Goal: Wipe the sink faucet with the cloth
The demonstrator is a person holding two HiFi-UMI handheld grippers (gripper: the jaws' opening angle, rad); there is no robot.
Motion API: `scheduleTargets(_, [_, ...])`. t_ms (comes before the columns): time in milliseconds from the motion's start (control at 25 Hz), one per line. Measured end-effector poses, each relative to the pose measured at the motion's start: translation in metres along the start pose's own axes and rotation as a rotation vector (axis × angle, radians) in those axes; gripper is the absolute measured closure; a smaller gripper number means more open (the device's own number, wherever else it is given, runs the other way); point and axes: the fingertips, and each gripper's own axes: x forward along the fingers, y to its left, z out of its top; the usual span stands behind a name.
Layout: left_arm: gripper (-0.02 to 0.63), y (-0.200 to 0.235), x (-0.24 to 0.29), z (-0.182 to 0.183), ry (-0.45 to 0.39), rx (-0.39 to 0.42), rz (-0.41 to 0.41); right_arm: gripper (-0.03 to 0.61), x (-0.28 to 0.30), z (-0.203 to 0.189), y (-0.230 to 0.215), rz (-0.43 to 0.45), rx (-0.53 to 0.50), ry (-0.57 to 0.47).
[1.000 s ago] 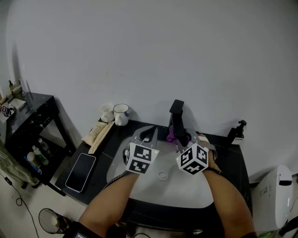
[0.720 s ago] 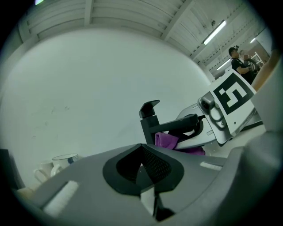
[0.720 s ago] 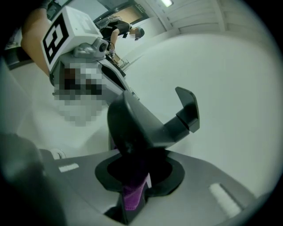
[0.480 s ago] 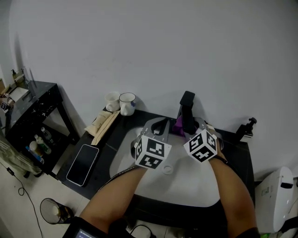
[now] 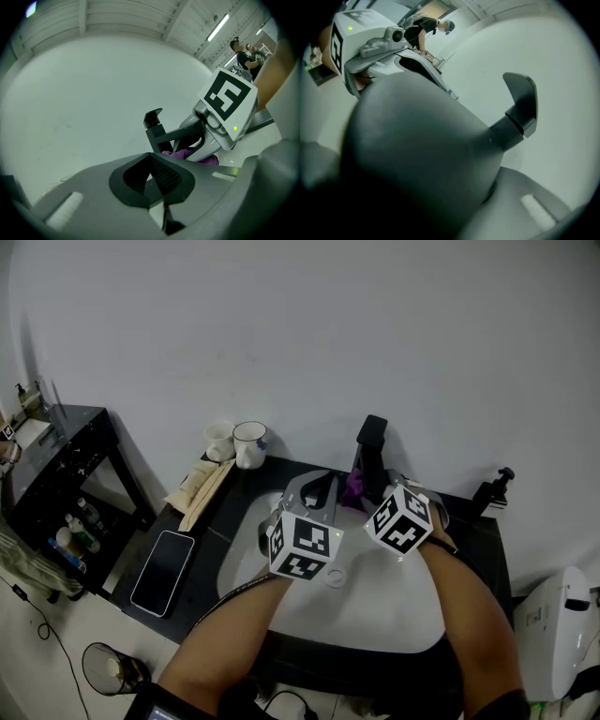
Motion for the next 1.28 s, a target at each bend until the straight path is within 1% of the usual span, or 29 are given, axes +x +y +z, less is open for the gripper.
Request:
scheduleTargets(120, [0.597,-0.002,-0.001,0.003,-0.007,0.013,-0.004,0.509,0.0,-0.001,0.002,0.005,-0.005,-0.004])
scheduleTargets(320, [0.597,0.006,-0.003,0.006,-0.019,0.002,0.012,0.511,0.0,-0.001,0.003,0.017,-0.002,-0.009])
scheduleTargets(520, [0.597,0.009,-0.007,0.006,-0.021,-0.007,0.024,0.511,0.001,-0.009,0.01,0.059,0.0,0.004])
scheduleTargets(640, [0.597,0.009,-0.006,0.007,-0.022,-0.008,0.023,0.511,0.005,-0.018,0.019,0.075,-0.031,0.021])
scheduleTargets(840, [0.597,0.009,-0.006,0.004,-0.016,-0.025,0.016,0.511,0.008,-0.02,0.026,0.076,-0.047,0.019])
scheduleTargets(960, [0.597,0.008,-0.004,0.01,-0.031,-0.037,0.016,0.511,0.007,-0.019,0.027,0.07,-0.09,0.024])
scheduleTargets(1080, [0.597,0.004,-0.007,0.015,-0.052,-0.039,0.003,0.511,0.005,-0.018,0.034,0.062,-0.095,0.014])
scheduleTargets(1280, [0.597,0.005,-0.009,0.014,-0.051,-0.051,0.0,0.511,-0.001,-0.014,0.05,0.099,-0.113,0.008])
